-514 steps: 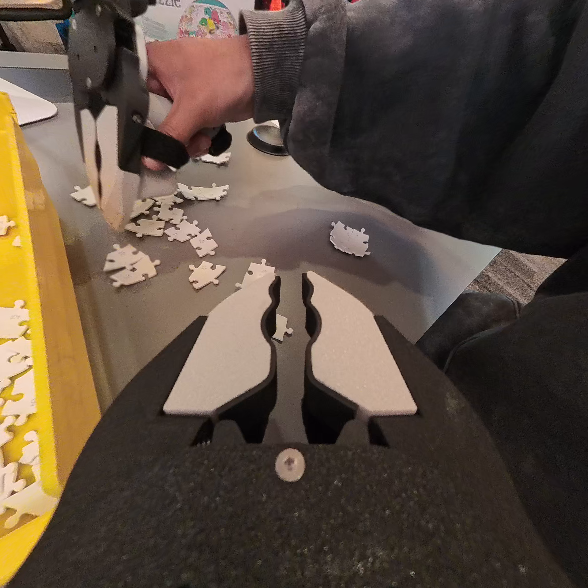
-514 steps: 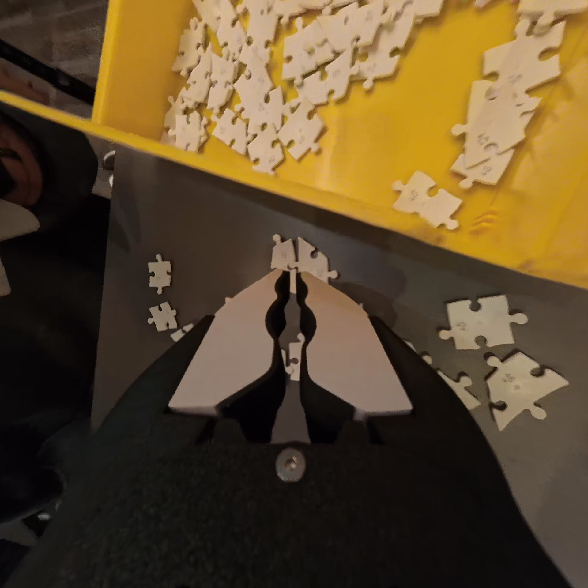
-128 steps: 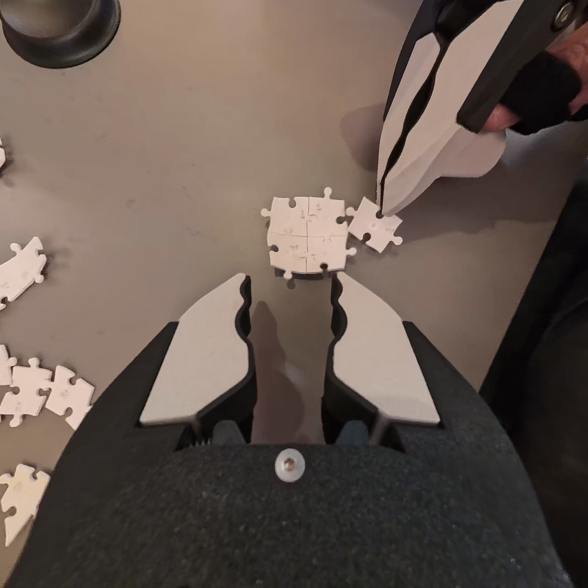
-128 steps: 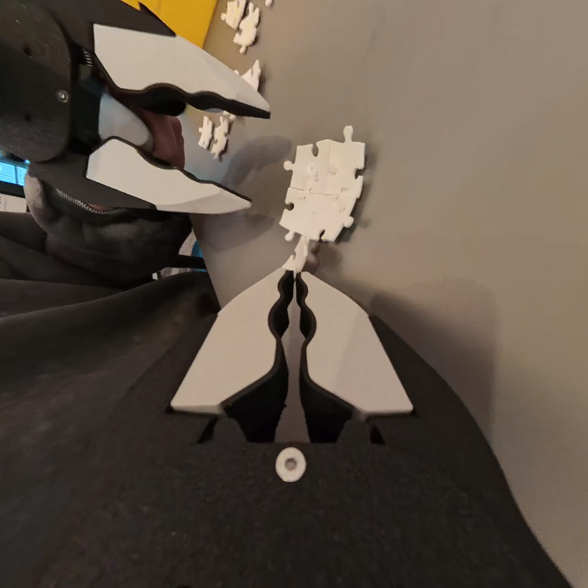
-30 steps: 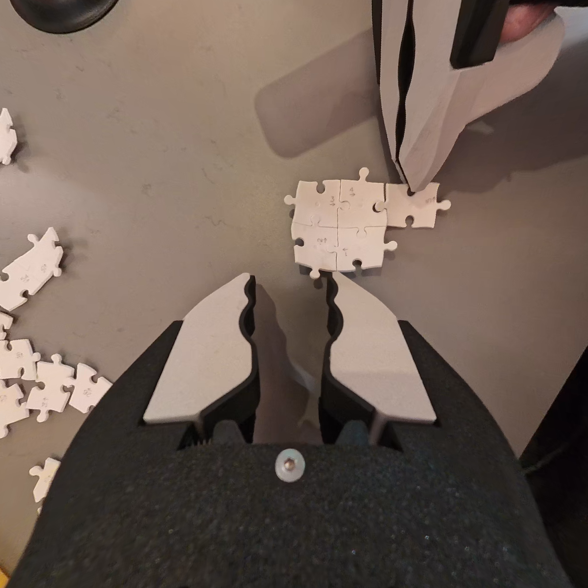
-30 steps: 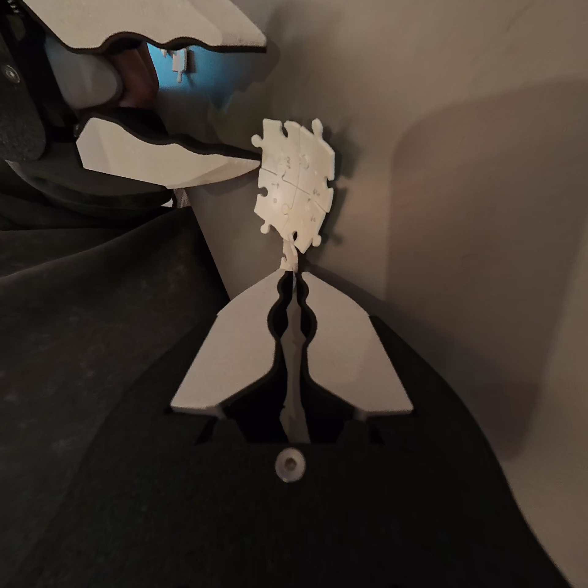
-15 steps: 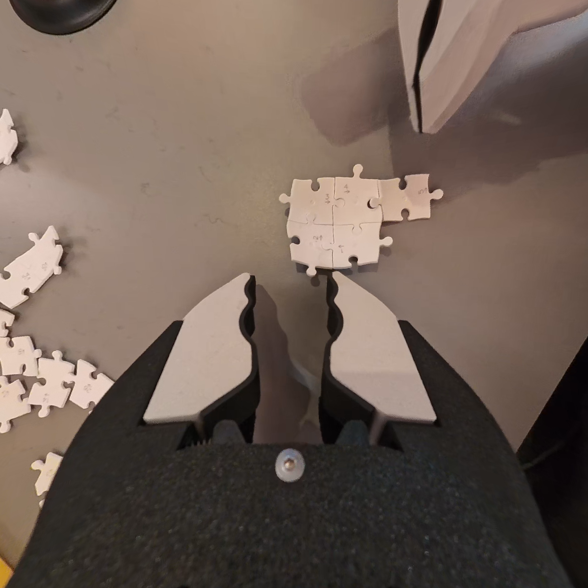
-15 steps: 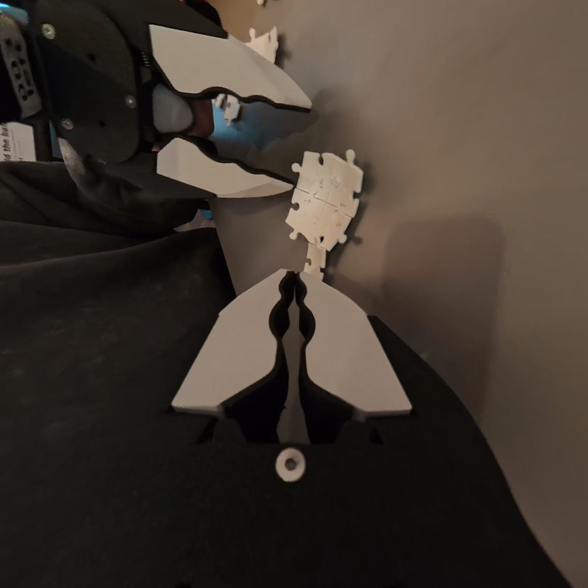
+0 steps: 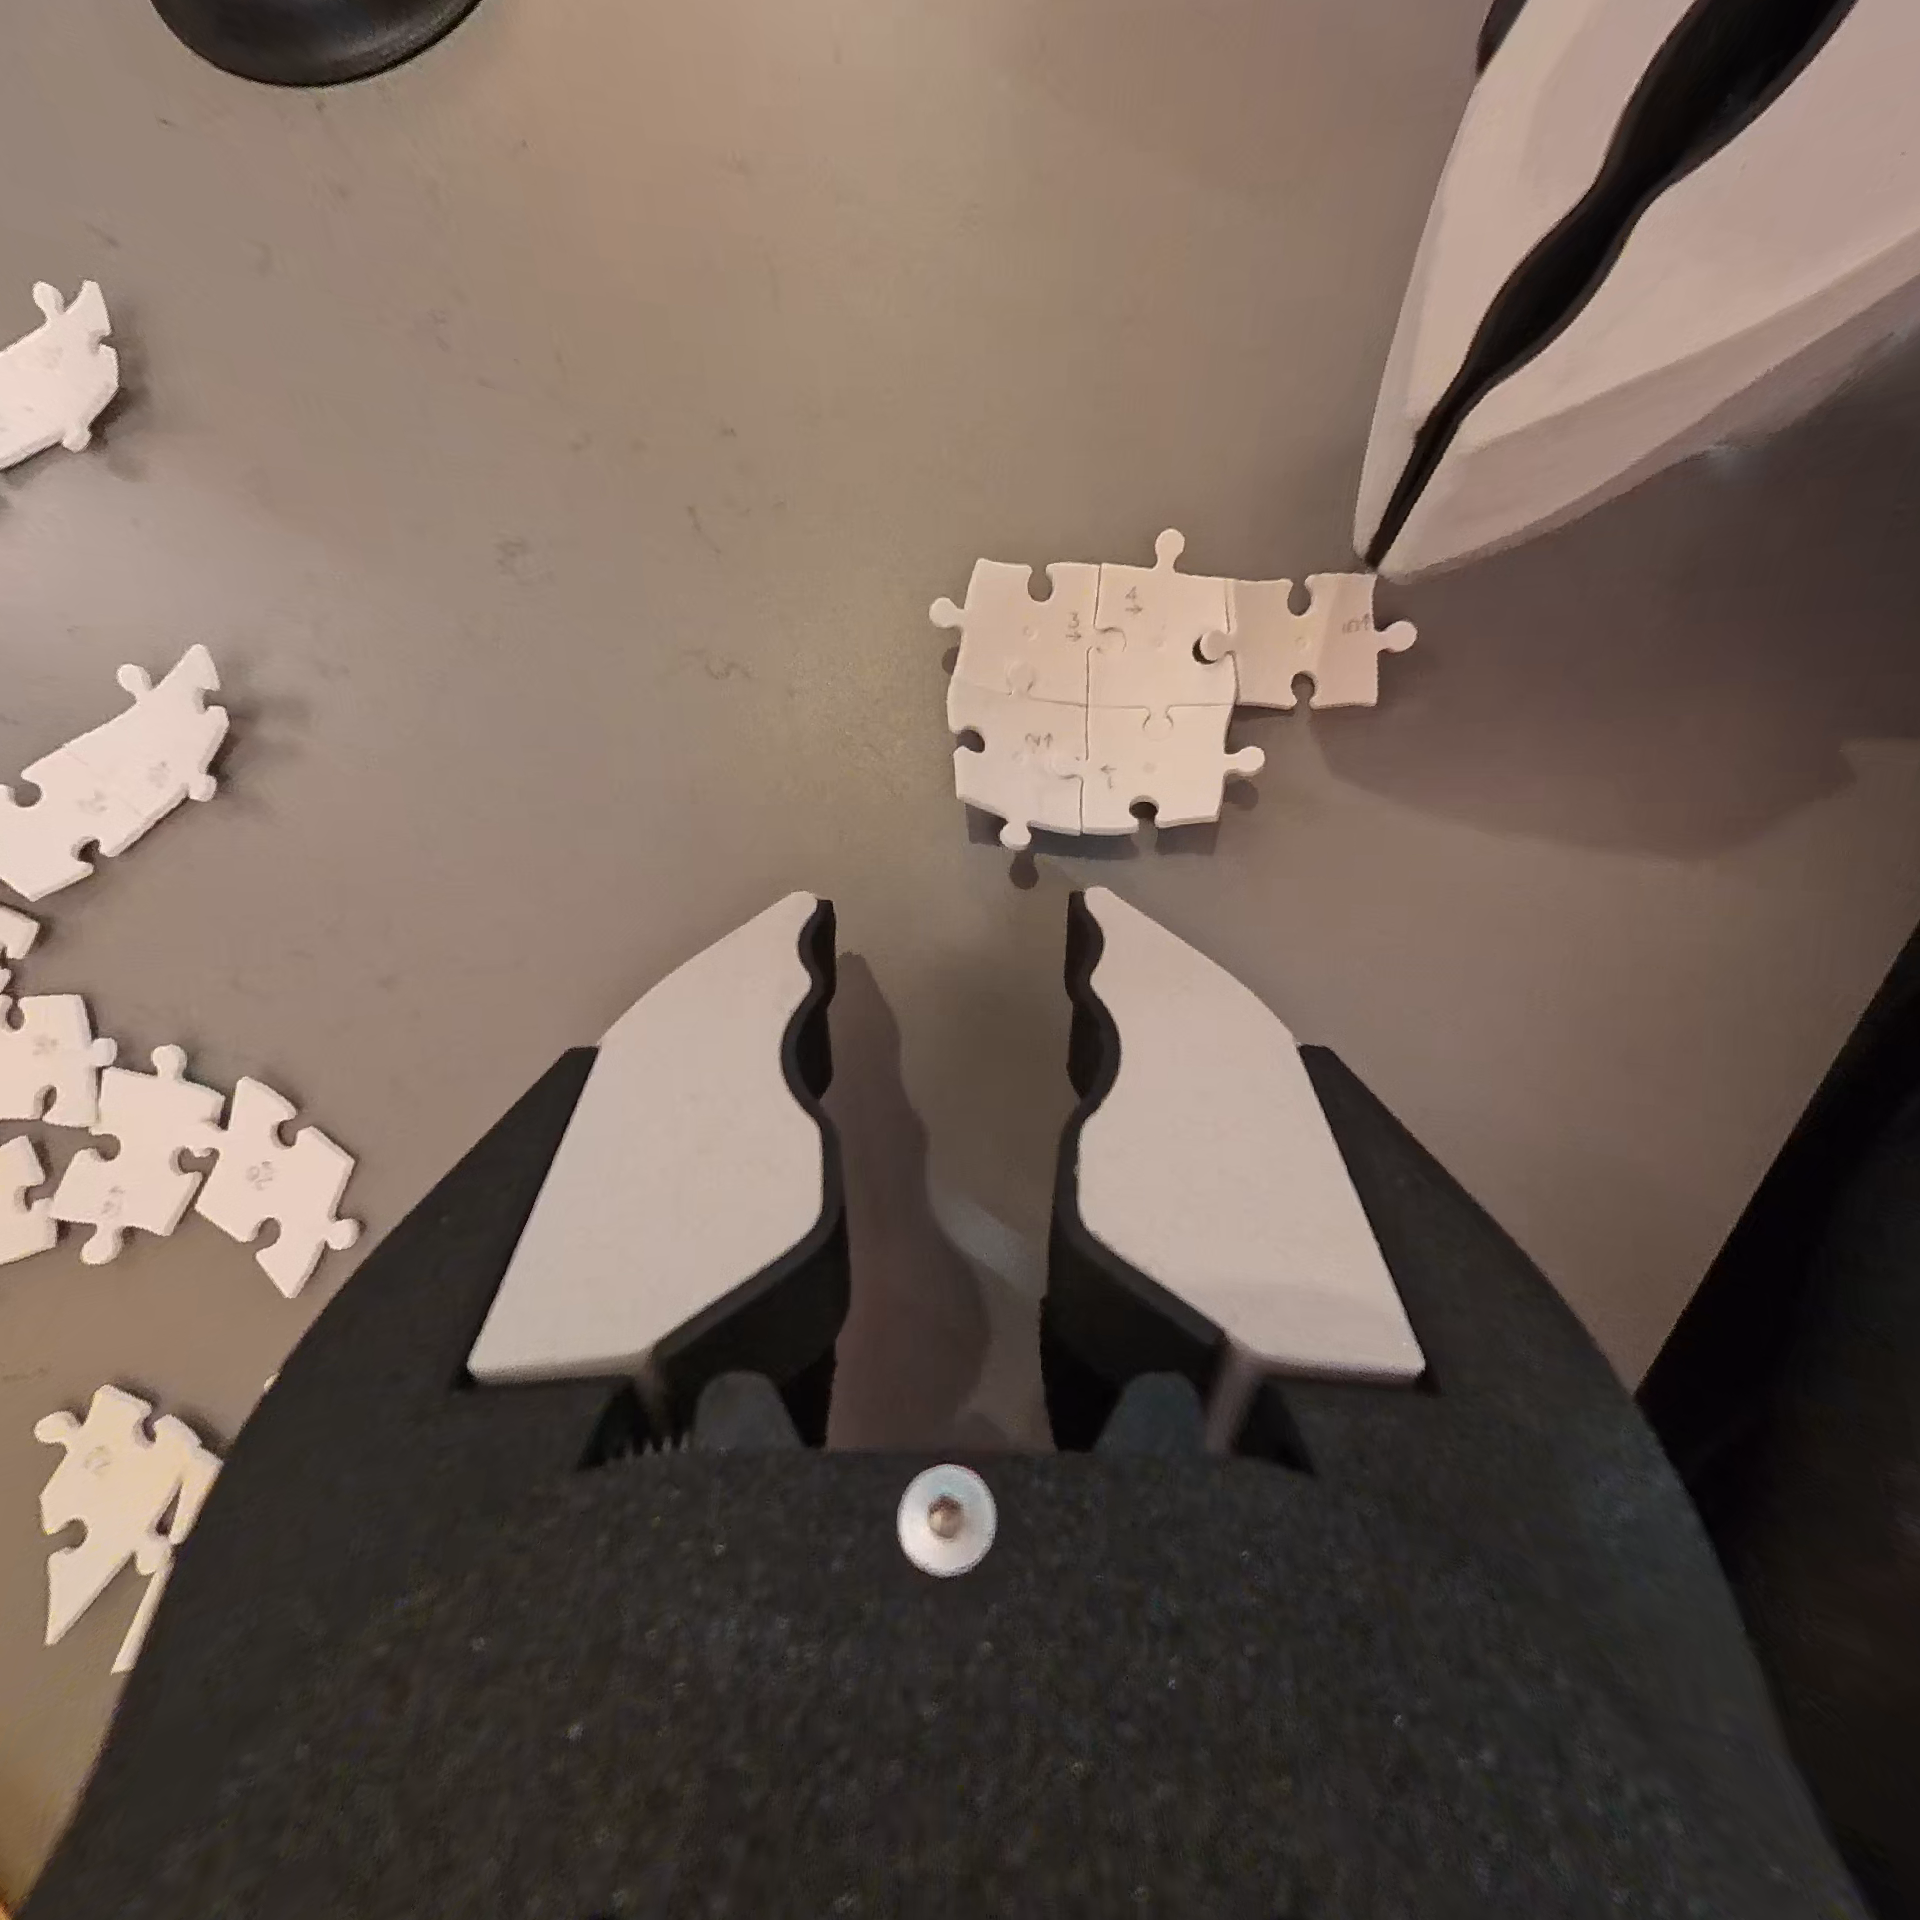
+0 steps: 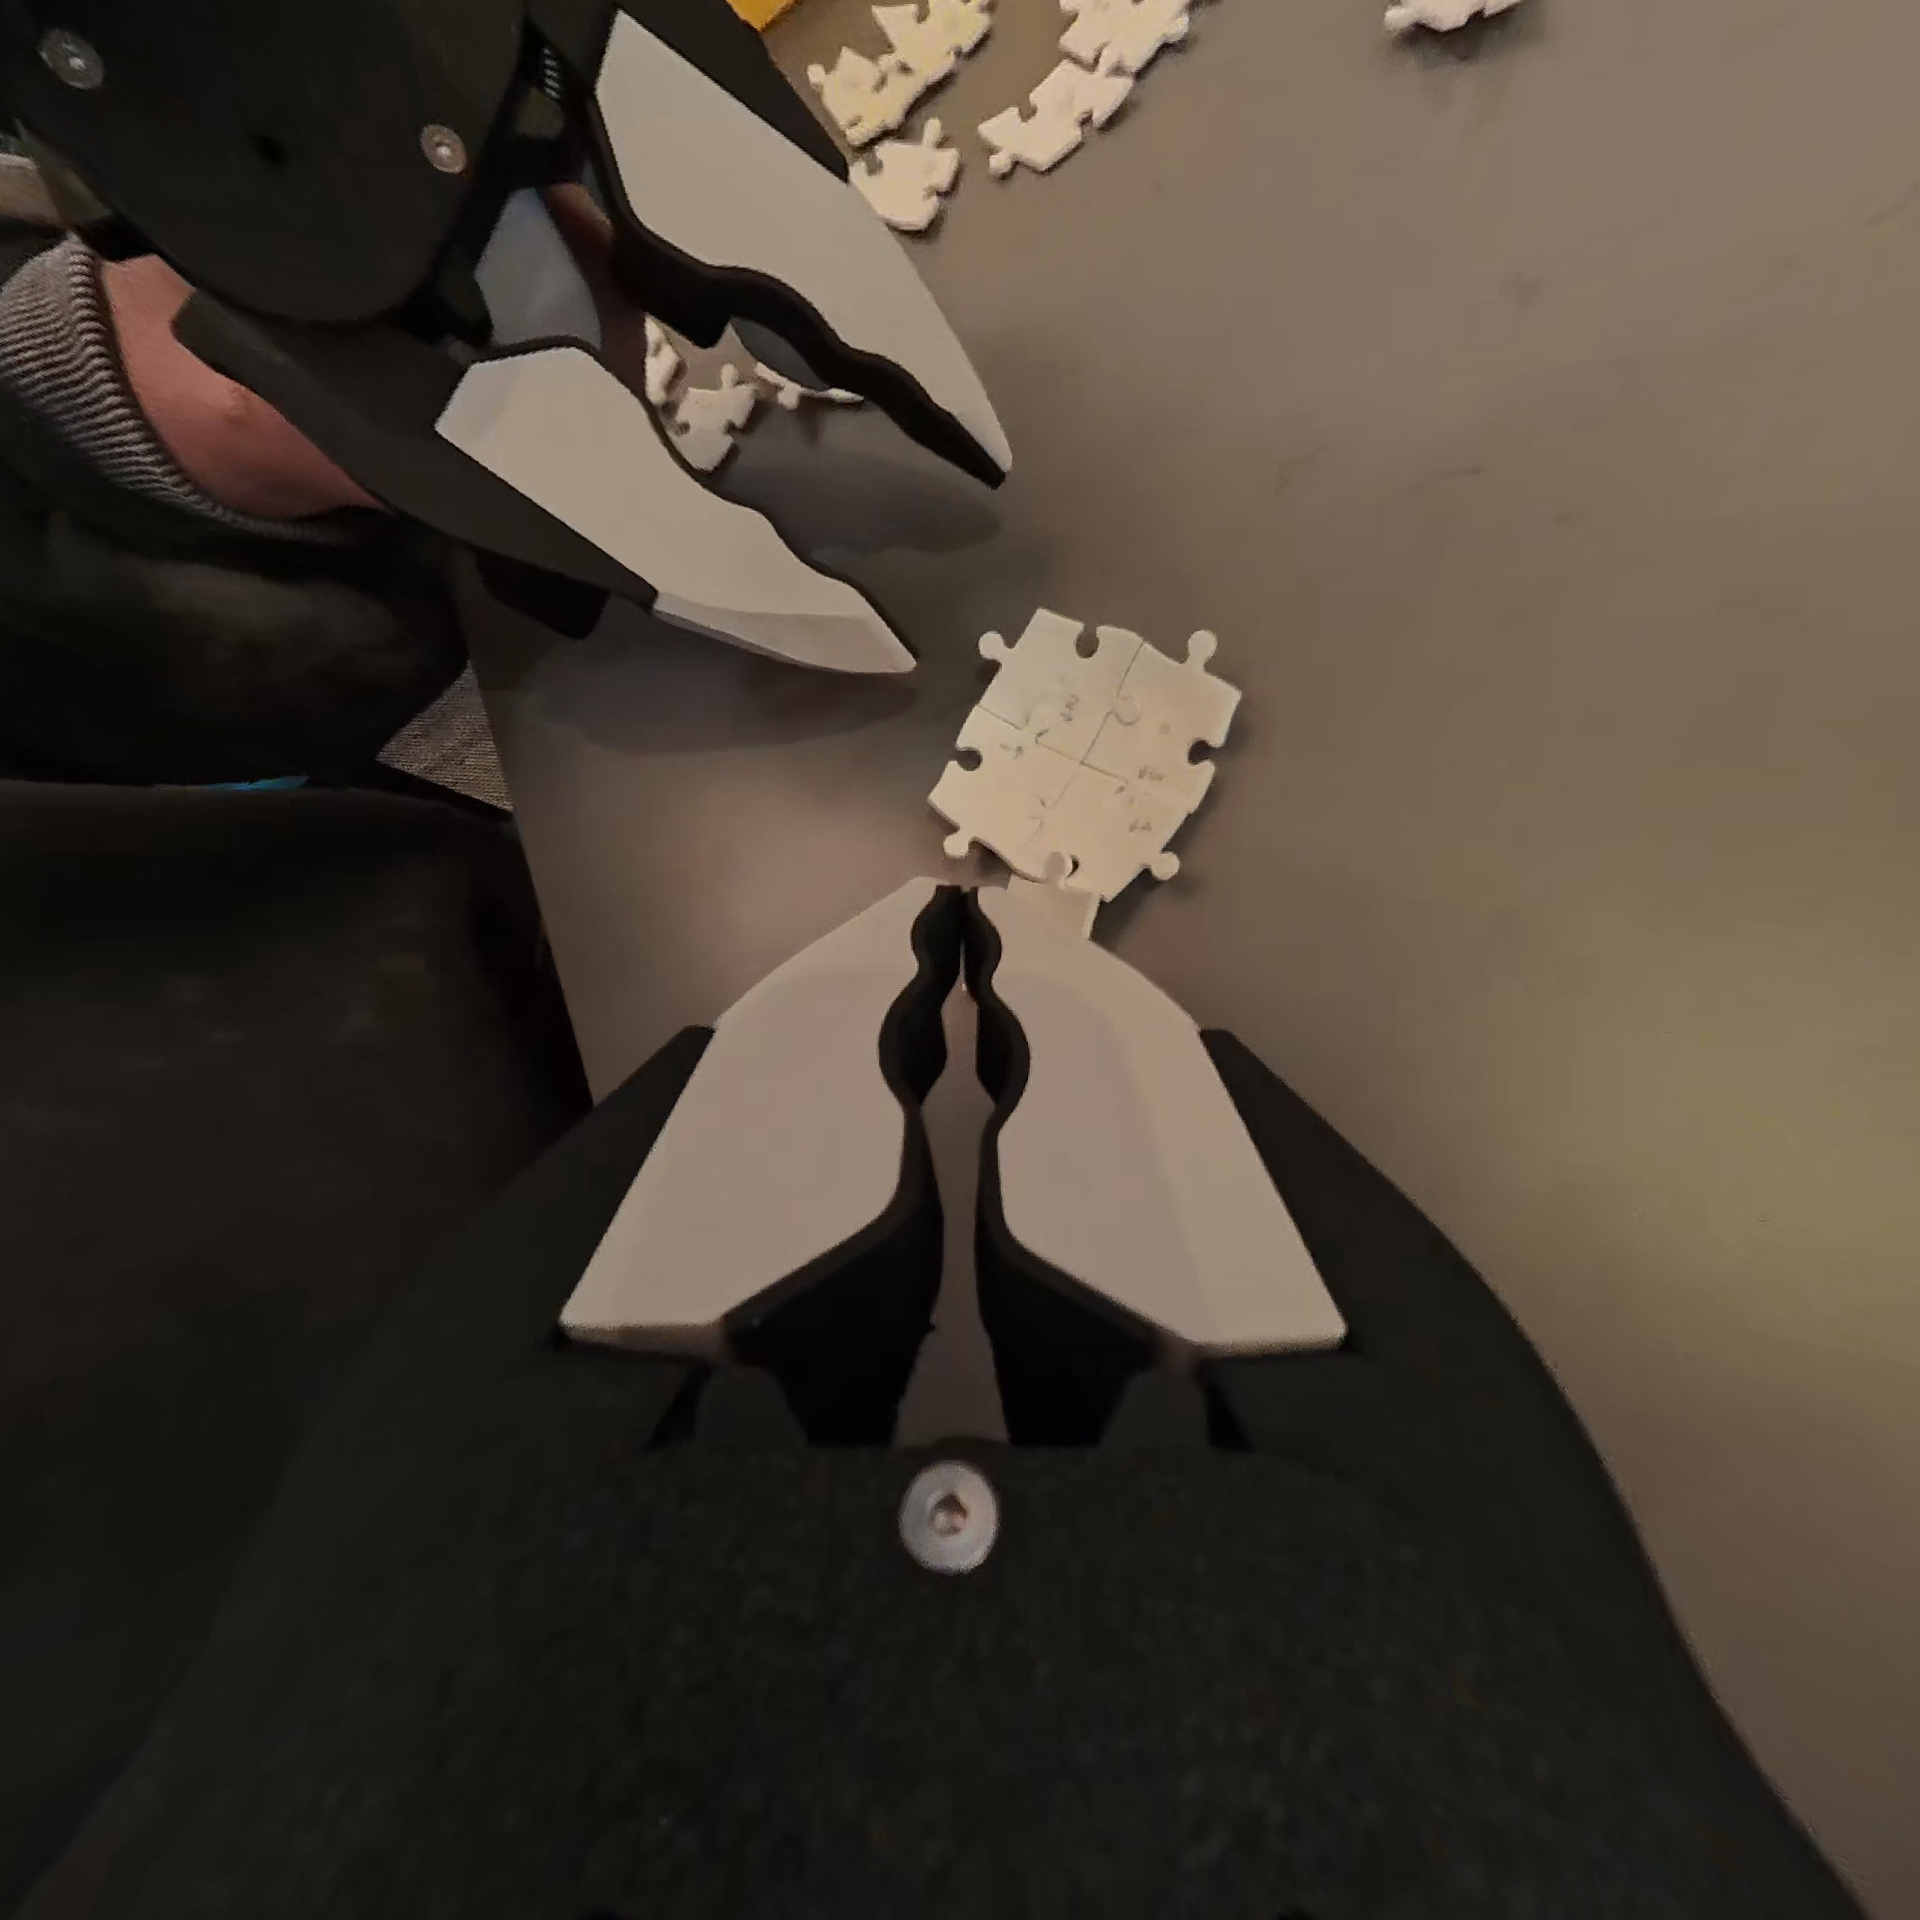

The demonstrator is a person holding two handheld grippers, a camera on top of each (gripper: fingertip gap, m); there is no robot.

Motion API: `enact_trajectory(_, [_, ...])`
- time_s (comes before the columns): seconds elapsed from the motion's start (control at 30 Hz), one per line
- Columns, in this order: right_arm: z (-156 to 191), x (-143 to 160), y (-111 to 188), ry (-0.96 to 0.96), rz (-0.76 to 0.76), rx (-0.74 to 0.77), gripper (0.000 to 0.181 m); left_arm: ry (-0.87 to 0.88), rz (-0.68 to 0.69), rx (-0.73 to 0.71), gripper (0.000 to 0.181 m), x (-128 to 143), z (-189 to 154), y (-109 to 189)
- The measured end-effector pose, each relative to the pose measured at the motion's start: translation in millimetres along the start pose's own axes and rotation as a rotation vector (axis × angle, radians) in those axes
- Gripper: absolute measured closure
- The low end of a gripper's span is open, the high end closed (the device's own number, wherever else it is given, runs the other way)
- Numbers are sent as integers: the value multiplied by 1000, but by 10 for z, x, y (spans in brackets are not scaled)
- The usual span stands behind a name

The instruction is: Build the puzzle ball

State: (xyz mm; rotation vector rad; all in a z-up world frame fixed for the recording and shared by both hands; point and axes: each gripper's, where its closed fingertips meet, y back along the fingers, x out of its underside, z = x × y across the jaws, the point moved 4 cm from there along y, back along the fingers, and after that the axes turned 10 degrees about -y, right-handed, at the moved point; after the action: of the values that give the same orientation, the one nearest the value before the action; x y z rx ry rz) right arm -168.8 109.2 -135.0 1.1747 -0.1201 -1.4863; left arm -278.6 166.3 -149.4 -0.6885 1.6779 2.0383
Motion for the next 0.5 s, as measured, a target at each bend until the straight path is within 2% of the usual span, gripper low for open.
enact_trajectory(0.2, [-148, 85, 45, -59, 17, 70, 181, 29, -52, 45, 139, -53, -28, -27])
enact_trajectory(0.27, [-172, 115, 53, -109, 14, 30, 180, 51, -78, 89, 139, -78, -35, -44])
enact_trajectory(0.33, [-173, 122, 37, -141, -1, -19, 166, 70, -109, 127, 138, -115, -37, -50])
enact_trajectory(0.37, [-158, 133, 19, -147, 5, -51, 164, 78, -122, 145, 138, -132, -38, -55])
enact_trajectory(0.5, [-215, 153, -53, -111, 48, -18, 164, 81, -119, 165, 137, -162, -43, -96])
